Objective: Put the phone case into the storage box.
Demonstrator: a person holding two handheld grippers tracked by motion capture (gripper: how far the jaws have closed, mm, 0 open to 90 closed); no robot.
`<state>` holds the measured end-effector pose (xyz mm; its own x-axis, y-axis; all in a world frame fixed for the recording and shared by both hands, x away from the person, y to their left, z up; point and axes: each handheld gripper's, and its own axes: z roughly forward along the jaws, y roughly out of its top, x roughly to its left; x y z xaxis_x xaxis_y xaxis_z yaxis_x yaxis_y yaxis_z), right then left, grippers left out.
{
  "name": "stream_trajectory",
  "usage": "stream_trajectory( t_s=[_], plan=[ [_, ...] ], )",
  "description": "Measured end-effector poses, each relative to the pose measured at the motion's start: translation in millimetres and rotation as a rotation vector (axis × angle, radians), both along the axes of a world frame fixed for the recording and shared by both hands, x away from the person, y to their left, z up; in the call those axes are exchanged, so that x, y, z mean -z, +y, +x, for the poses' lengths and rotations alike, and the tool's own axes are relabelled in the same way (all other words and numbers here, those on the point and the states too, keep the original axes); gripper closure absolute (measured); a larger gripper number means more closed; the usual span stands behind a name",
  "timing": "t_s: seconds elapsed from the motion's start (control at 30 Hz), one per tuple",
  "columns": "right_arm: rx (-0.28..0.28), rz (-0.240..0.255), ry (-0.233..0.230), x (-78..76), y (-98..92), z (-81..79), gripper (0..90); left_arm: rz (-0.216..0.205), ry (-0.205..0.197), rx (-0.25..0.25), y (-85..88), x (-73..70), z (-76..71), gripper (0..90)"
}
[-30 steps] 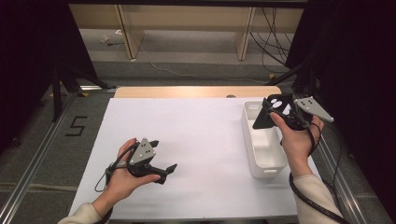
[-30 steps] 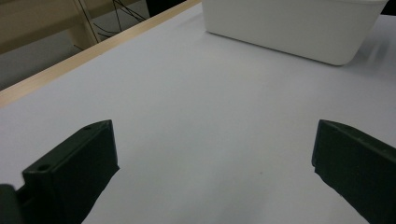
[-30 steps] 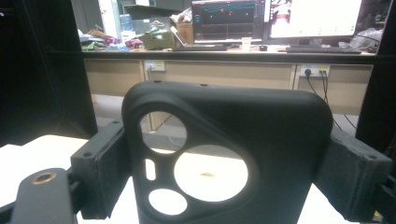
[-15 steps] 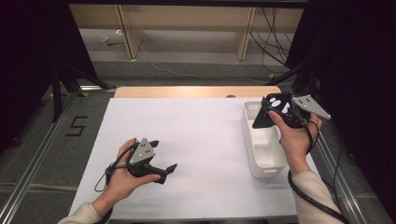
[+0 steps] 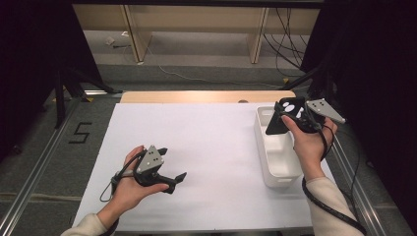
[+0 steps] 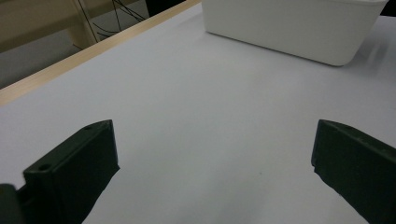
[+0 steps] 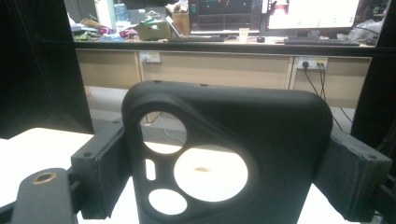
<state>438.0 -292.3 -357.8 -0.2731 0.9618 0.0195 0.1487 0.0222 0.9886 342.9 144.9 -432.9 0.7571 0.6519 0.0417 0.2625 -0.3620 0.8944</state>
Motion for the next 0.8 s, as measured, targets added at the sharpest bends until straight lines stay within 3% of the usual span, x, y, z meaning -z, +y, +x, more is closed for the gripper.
stream_trajectory(
  t_s=[0.8],
  plan=[
    [0.005, -0.014, 0.029, 6.9, 2.1, 12.6, 15.5, -0.001, 0.001, 0.0, 0.2, -0.1, 0.1, 0.0]
  ],
)
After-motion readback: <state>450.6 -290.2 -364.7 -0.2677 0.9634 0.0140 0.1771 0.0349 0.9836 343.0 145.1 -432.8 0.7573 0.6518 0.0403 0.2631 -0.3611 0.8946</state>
